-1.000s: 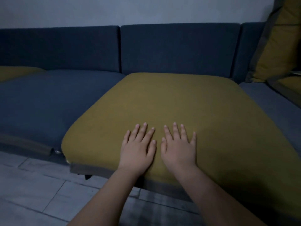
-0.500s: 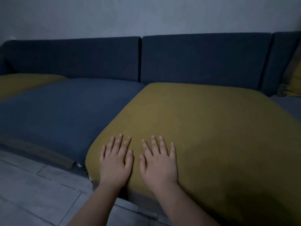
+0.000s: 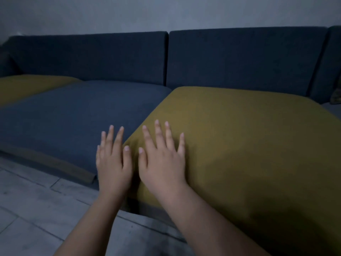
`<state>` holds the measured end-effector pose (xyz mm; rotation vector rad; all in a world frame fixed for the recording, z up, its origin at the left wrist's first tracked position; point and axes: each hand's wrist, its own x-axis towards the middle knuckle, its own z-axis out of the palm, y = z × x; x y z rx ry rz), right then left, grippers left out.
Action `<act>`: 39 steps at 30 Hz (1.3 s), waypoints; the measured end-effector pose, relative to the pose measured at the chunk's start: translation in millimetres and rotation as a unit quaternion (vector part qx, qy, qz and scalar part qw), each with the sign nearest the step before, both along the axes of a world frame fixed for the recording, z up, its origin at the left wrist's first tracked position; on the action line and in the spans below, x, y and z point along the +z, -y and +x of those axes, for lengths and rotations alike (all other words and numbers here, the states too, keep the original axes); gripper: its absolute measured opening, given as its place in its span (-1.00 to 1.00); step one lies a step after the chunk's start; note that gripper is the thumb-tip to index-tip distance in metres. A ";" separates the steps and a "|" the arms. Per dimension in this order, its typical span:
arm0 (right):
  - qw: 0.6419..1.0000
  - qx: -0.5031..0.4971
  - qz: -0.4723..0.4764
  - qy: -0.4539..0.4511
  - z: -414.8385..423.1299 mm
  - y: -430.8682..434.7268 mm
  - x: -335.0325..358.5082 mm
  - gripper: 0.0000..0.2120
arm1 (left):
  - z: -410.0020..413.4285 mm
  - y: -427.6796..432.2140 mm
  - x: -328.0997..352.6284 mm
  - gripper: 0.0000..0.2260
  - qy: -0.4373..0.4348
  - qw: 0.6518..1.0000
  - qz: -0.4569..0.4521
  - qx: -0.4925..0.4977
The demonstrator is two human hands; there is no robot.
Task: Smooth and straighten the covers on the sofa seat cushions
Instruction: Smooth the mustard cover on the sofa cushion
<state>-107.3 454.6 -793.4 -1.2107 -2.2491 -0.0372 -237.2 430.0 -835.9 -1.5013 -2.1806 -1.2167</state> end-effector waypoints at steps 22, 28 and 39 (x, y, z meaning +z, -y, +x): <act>0.994 -0.076 -0.042 0.073 104.1 6.4 -24.6 -0.49 | 102.8 -7.8 2.0 -0.48 -0.095 0.982 -0.101 -0.131; 0.982 -0.174 0.005 0.079 213.2 28.1 7.0 -0.47 | 213.6 5.8 32.7 -0.49 -0.099 0.971 -0.077 -0.202; 0.971 -0.198 -0.056 0.119 272.1 41.8 -69.1 -0.48 | 256.0 21.3 -37.5 -0.53 -0.186 0.948 -0.161 -0.201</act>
